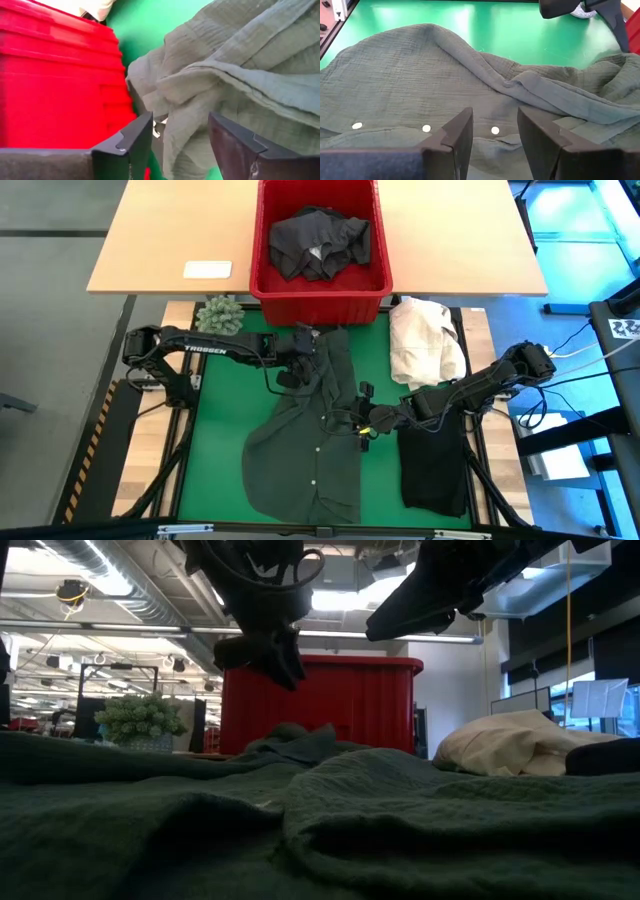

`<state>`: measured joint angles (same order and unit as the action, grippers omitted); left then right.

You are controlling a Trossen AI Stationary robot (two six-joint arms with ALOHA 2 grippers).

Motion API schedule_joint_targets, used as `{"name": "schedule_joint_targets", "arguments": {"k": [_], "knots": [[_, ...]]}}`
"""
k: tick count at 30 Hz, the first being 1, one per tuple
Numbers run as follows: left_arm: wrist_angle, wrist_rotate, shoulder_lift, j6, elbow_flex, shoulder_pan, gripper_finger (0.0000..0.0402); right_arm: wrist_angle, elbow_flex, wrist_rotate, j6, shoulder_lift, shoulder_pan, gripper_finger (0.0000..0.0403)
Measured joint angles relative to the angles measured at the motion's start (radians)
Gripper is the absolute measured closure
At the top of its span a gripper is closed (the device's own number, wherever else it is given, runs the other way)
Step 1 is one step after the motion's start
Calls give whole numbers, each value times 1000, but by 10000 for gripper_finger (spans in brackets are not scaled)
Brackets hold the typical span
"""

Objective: Fold laundry
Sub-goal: Fold the green polo shirt

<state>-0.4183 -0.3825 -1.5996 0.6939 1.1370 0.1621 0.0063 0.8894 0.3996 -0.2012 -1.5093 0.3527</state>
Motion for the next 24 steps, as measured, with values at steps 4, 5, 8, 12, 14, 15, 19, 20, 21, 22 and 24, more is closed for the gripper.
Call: {"name": "schedule_joint_targets", "arguments": {"k": [4,5,8,12,14,15,19,20,21,22,24], "knots": [[-57,-4,2,-84,0,-14,215,0,0,0,0,0,0,246],[-87,1,2,-115,0,-18,215,0,0,0,0,0,0,246],[-192,51,2,-241,0,-34,215,0,0,0,2,0,0,246],[-339,202,2,-439,0,-75,215,0,0,0,25,0,0,246],[-393,278,2,-538,0,-103,215,0,0,0,30,0,-3,246],[-415,312,2,-586,0,-121,215,0,0,0,37,0,-9,246],[-483,366,2,-740,0,-216,215,0,0,0,49,0,-30,246],[-492,365,2,-773,0,-243,217,0,0,-4,49,0,-35,246],[-497,364,2,-809,0,-271,218,0,0,-8,49,0,-41,246],[-499,363,2,-845,0,-299,220,0,0,-10,50,0,-42,246],[-506,363,2,-914,0,-354,222,0,0,-12,53,0,-48,246]]}}
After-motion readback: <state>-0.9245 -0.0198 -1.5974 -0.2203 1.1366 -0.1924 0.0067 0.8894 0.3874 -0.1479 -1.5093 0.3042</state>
